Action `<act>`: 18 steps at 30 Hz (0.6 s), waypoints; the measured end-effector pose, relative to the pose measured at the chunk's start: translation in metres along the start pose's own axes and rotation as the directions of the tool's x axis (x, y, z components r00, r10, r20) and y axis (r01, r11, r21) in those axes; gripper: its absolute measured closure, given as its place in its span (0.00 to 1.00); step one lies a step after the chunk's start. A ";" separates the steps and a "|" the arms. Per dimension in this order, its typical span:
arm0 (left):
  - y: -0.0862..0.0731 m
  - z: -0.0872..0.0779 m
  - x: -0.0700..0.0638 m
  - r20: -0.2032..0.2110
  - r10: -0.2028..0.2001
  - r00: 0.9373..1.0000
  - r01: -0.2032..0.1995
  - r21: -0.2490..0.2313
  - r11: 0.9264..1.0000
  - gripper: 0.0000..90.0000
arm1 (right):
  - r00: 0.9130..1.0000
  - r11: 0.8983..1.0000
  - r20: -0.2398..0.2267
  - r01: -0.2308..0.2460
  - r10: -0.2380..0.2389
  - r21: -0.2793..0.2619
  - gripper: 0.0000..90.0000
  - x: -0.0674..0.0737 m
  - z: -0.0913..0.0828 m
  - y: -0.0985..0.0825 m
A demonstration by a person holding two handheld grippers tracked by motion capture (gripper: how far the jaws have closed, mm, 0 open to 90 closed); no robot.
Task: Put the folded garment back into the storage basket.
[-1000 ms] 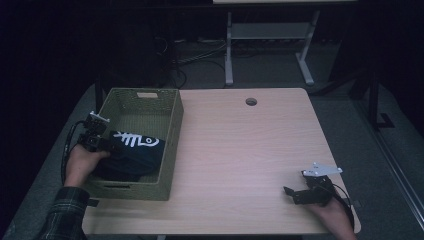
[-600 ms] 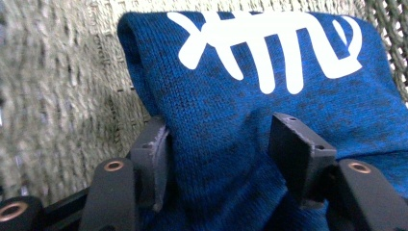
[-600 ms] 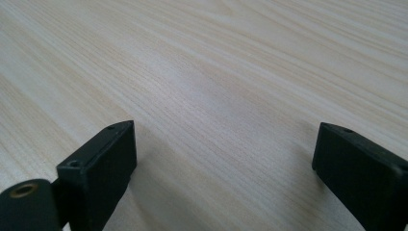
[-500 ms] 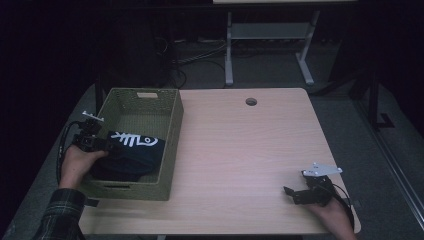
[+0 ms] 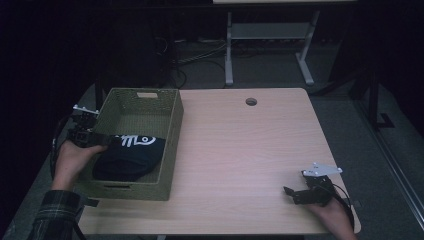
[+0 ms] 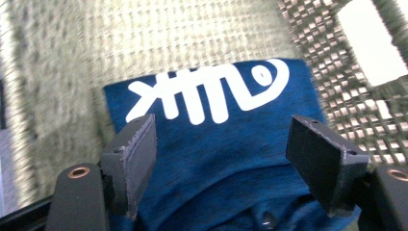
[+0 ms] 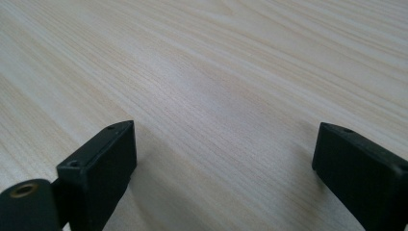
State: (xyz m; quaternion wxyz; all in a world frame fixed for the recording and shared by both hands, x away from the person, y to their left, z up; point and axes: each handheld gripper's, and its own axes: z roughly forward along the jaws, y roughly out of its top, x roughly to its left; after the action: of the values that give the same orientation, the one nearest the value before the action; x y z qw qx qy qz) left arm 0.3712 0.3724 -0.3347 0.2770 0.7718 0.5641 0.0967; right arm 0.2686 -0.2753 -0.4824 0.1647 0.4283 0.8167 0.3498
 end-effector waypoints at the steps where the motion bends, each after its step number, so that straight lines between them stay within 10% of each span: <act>1: 0.000 0.000 0.000 0.000 0.000 1.000 0.000 0.000 1.000 0.28 | 1.000 1.000 0.000 0.000 0.000 0.000 0.09 0.000 0.000 0.000; 11: 0.012 -0.002 -0.040 0.036 0.078 0.996 -0.075 -0.072 0.995 0.16 | 1.000 1.000 0.000 0.000 0.000 0.000 0.09 0.000 0.000 0.000; 18: 0.020 0.000 -0.082 0.064 0.163 0.985 -0.152 -0.152 0.977 0.14 | 1.000 1.000 0.000 0.000 0.000 0.000 0.09 0.000 0.000 0.000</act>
State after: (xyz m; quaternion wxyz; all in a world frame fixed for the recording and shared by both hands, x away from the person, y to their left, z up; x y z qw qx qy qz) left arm 0.3591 0.2924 -0.3110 0.3457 0.7948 0.4816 0.1302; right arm 0.2686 -0.2753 -0.4824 0.1647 0.4285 0.8166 0.3498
